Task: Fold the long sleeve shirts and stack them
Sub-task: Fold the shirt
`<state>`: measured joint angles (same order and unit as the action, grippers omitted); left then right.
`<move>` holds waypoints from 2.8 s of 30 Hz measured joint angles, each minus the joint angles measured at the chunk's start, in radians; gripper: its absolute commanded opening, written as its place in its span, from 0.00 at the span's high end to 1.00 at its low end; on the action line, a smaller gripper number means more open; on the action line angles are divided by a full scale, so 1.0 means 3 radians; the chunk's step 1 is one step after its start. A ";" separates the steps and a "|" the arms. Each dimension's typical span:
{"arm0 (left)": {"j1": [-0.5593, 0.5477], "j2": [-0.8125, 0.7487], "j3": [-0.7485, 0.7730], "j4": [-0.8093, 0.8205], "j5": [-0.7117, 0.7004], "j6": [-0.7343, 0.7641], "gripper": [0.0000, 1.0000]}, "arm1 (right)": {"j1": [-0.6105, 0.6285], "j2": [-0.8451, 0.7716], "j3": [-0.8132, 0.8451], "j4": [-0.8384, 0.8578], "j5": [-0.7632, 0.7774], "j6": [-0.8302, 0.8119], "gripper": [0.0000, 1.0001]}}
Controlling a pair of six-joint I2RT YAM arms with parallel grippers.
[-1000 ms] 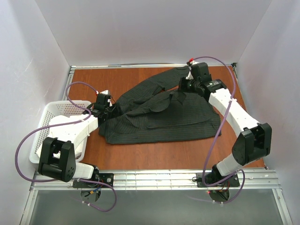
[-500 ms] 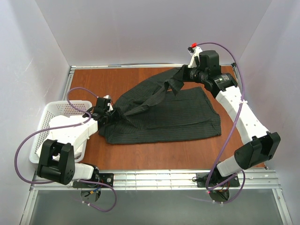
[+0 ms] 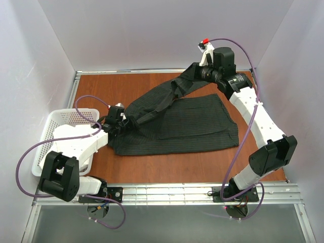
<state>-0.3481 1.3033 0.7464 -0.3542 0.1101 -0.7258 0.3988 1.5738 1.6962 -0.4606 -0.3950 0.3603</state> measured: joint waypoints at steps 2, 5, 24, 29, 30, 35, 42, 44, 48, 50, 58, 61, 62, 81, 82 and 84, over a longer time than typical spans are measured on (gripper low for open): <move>-0.0039 0.0033 0.0000 0.0032 -0.0046 -0.0078 0.36 | 0.0014 0.0020 0.0000 0.0005 -0.0024 0.0005 0.99; -0.0069 0.0141 0.0001 0.0079 -0.0219 -0.0244 0.37 | 0.0039 0.0028 0.0000 0.0039 -0.0064 0.0008 0.99; -0.0067 0.0340 -0.0109 0.0435 -0.0463 -0.0641 0.37 | 0.0078 -0.0081 -0.0057 0.0078 -0.0346 -0.0092 0.99; -0.0045 0.0253 -0.0122 0.0486 -0.0505 -0.0646 0.37 | 0.0078 -0.0165 -0.0066 0.0076 -0.0409 -0.0109 0.99; -0.0042 0.0264 -0.0122 0.0486 -0.0506 -0.0654 0.36 | 0.0078 -0.0182 -0.0067 0.0076 -0.0418 -0.0117 0.99; -0.0028 0.0360 -0.0131 0.0490 -0.0506 -0.0693 0.37 | 0.0078 -0.0284 -0.0095 0.0078 -0.0451 -0.0167 0.99; -0.0028 0.0331 -0.0365 0.0507 -0.0603 -0.0882 0.37 | 0.0078 -0.0533 -0.0458 0.0139 -0.0473 -0.0217 0.99; -0.0028 0.0281 -0.0443 0.0497 -0.0631 -0.0955 0.37 | 0.0078 -0.0627 -0.0643 0.0153 -0.0456 -0.0258 0.99; -0.0028 0.0128 -0.0512 0.0481 -0.0710 -0.1069 0.37 | 0.0078 -0.0848 -0.1080 0.0149 -0.0376 -0.0357 0.99; -0.0028 0.0070 -0.0533 0.0482 -0.0758 -0.1110 0.36 | 0.0078 -0.0977 -0.1339 0.0160 -0.0310 -0.0418 0.99; -0.0020 0.0034 -0.0556 0.0467 -0.0847 -0.1228 0.36 | 0.0076 -0.1459 -0.2375 0.0034 0.0237 -0.0579 0.99; -0.0013 0.0034 -0.0575 0.0468 -0.0847 -0.1254 0.37 | 0.0070 -0.1554 -0.2532 -0.0116 0.0520 -0.0593 0.99; -0.0010 0.0034 -0.0586 0.0472 -0.0847 -0.1263 0.36 | 0.0066 -0.1578 -0.2537 -0.0169 0.0622 -0.0594 0.99; 0.0029 0.0050 -0.0635 0.0486 -0.0841 -0.1311 0.36 | -0.0109 -0.1784 -0.2557 -0.0633 0.1865 -0.0614 0.99; 0.0029 0.0050 -0.0635 0.0487 -0.0841 -0.1310 0.36 | -0.0108 -0.1793 -0.2664 -0.0632 0.1914 -0.0609 0.99; 0.0032 0.0037 -0.0637 0.0484 -0.0837 -0.1308 0.36 | -0.0108 -0.1795 -0.2856 -0.0654 0.1999 -0.0559 0.93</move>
<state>-0.3386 1.3144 0.5552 -0.2089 -0.1410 -1.1183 0.3664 1.0351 0.8394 -0.6567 0.2047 0.1925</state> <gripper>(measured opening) 0.637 0.022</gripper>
